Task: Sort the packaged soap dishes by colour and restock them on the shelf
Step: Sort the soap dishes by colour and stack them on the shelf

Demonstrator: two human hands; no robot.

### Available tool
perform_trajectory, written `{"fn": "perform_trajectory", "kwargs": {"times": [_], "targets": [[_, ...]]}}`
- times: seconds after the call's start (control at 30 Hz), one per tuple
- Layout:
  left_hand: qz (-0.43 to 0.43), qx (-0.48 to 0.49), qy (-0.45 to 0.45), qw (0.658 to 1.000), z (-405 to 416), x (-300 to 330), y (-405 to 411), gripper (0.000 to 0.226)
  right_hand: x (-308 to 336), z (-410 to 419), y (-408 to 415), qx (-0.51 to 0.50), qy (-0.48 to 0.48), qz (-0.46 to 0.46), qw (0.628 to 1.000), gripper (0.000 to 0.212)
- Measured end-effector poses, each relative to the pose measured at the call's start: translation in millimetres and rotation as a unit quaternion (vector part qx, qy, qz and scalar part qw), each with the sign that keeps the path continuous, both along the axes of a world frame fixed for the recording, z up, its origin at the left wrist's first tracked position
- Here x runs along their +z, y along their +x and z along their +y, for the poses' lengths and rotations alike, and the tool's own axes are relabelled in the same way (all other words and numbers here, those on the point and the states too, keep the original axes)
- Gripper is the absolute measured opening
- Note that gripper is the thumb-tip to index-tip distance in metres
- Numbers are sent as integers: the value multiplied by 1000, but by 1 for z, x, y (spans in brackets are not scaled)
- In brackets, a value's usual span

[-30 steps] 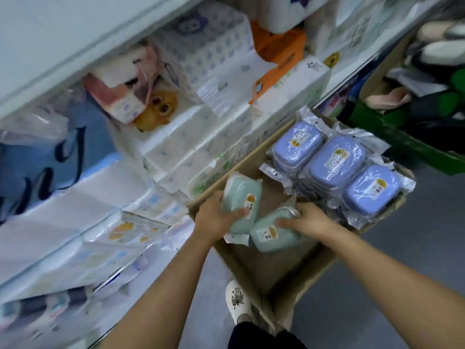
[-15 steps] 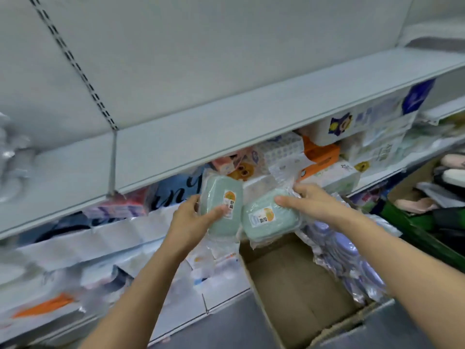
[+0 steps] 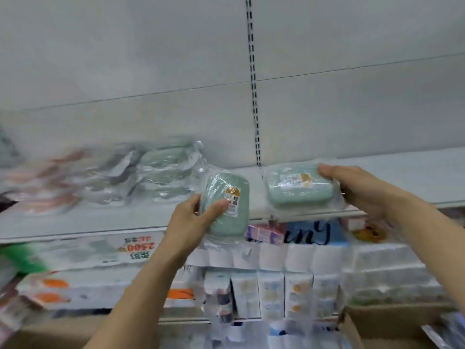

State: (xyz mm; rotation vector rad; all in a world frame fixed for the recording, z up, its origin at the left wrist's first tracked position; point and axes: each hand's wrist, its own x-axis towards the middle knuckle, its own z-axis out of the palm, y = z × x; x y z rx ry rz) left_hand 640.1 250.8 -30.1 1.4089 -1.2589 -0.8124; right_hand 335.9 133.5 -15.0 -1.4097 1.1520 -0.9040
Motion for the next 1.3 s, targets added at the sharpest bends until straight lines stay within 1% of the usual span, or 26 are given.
{"fn": "perform_trajectory", "kwargs": {"times": [0.1,0.23,0.33,0.4,0.47,0.53,0.67,0.73,0.77,0.87,0.93,1.03,1.07,1.1,1.13,1.17,1.2,1.23,1.27,1.3], "targets": [[1,12,2,1000,7,11,59,26,16,-21,74,-13,-6,-58,998,41],[30,30,-1,999,6,21,126,29,37,-47,168,-10,6,-117,993,43],[55,31,-6,998,2,30,165,31,50,-68,224,-14,24,-154,988,33],[65,31,-15,997,-4,37,187,39,57,-84,254,-35,33,-175,983,29],[69,36,-24,997,-15,45,206,46,63,-100,280,-62,33,-168,983,29],[93,43,-23,995,-28,54,221,50,68,-117,304,-74,35,-146,986,30],[148,52,-9,988,-57,69,242,46,76,-152,342,-62,33,-96,993,31],[178,63,-12,982,-70,73,248,50,80,-169,358,-49,42,-71,995,35],[194,69,-12,979,-76,75,250,48,81,-177,364,-41,48,-55,996,36],[244,67,-3,967,-91,80,252,34,81,-195,375,-33,59,-1,998,32],[272,73,-3,959,-99,81,251,30,77,-204,377,-32,64,6,997,37],[289,87,-8,953,-109,81,248,30,76,-203,371,-34,76,-20,996,46],[296,95,-14,950,-112,81,247,26,76,-200,368,-48,52,9,997,50],[307,99,-23,946,-115,82,244,22,77,-197,364,-80,-5,71,994,56],[320,101,-33,942,-118,83,241,21,78,-194,361,-116,-93,108,983,61],[330,101,-45,937,-122,86,237,20,81,-185,359,-122,-185,90,971,60],[338,100,-58,934,-125,89,232,20,87,-170,359,-81,-250,38,964,55],[342,96,-69,932,-130,93,225,19,93,-151,359,-4,-286,-7,958,52],[344,92,-79,931,-134,97,219,16,98,-133,361,82,-307,-8,948,54],[343,87,-88,931,-137,100,213,14,104,-115,365,146,-339,49,928,63]]}}
